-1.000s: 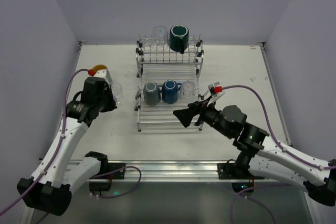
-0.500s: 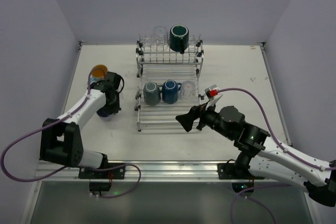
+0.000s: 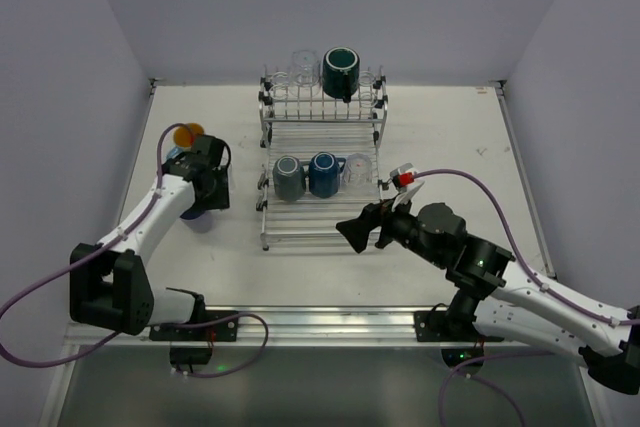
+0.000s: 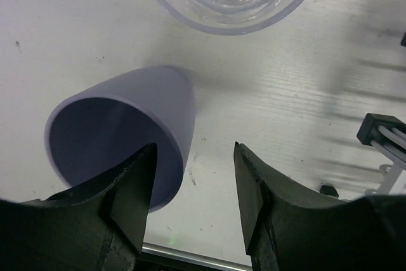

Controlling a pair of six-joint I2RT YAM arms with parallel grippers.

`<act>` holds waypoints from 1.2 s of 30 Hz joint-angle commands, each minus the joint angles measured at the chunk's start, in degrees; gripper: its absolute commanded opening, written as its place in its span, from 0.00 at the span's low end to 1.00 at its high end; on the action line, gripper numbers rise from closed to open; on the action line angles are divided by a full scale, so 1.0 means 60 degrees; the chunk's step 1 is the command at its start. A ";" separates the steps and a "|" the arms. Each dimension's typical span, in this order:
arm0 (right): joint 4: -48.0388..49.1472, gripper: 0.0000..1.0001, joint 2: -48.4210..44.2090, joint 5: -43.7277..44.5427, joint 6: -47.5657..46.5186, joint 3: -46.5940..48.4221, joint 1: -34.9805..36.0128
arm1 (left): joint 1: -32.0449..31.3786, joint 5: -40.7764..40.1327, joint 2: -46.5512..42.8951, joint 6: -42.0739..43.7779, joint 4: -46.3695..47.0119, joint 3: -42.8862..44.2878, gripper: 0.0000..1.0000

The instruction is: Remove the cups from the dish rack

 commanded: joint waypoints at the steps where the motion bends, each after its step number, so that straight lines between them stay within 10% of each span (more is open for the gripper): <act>1: -0.0017 0.99 0.0002 0.0358 0.0087 0.0178 -0.0028 | 0.0072 -0.0122 -0.0690 0.0130 0.0184 0.0120 0.56; 13: -0.1612 0.99 -0.0424 0.1163 -0.0291 0.1203 -0.0028 | 0.0057 0.1429 -0.2828 0.0350 0.0008 0.1262 0.59; 15: -0.1964 0.86 -0.0291 0.1514 -0.0336 0.1467 -0.0028 | 0.0043 0.2144 -0.3253 0.0336 0.0067 0.1409 0.59; 16: -0.2024 0.99 -0.0262 0.1719 -0.0147 0.1525 -0.0028 | 0.0043 0.2395 -0.3385 0.0292 0.0125 0.1395 0.59; 36: -0.0474 0.89 0.3574 0.0814 -0.1637 0.2639 -0.1844 | -0.0074 0.7847 -0.6491 -0.0178 0.4635 -0.1695 0.64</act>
